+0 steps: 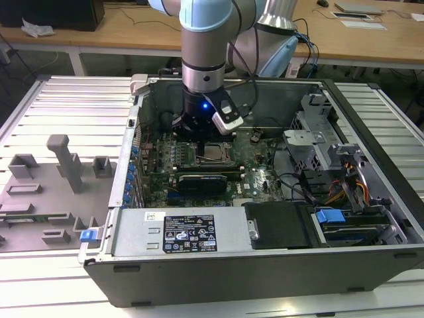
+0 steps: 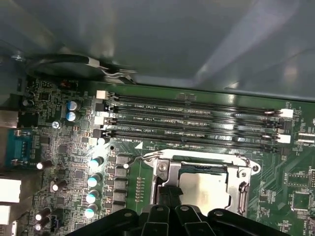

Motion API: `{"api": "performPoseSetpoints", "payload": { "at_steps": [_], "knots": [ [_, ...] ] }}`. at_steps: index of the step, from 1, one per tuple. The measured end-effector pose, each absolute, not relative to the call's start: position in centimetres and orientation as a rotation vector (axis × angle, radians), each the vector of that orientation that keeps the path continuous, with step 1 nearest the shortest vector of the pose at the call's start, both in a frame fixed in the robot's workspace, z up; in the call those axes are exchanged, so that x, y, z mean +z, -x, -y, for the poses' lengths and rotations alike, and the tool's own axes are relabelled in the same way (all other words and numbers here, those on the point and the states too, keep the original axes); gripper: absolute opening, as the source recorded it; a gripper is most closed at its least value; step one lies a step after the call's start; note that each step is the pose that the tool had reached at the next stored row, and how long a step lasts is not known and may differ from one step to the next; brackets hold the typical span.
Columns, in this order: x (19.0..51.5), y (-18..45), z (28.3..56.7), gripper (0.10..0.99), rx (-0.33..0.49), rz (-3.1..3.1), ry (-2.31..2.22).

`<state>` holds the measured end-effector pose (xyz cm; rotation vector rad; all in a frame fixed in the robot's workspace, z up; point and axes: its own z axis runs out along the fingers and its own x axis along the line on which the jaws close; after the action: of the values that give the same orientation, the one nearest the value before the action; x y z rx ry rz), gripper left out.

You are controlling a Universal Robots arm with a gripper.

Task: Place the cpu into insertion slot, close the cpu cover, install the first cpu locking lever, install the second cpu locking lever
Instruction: 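Close the cpu cover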

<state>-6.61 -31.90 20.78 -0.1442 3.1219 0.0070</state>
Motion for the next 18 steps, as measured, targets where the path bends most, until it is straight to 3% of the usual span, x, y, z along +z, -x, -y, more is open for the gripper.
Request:
{"api": "performPoseSetpoints", "payload": {
  "at_steps": [18],
  "knots": [
    [21.6, 4.6, 31.9, 0.106, 0.006, -3.122, 0.144]
  ]
}}
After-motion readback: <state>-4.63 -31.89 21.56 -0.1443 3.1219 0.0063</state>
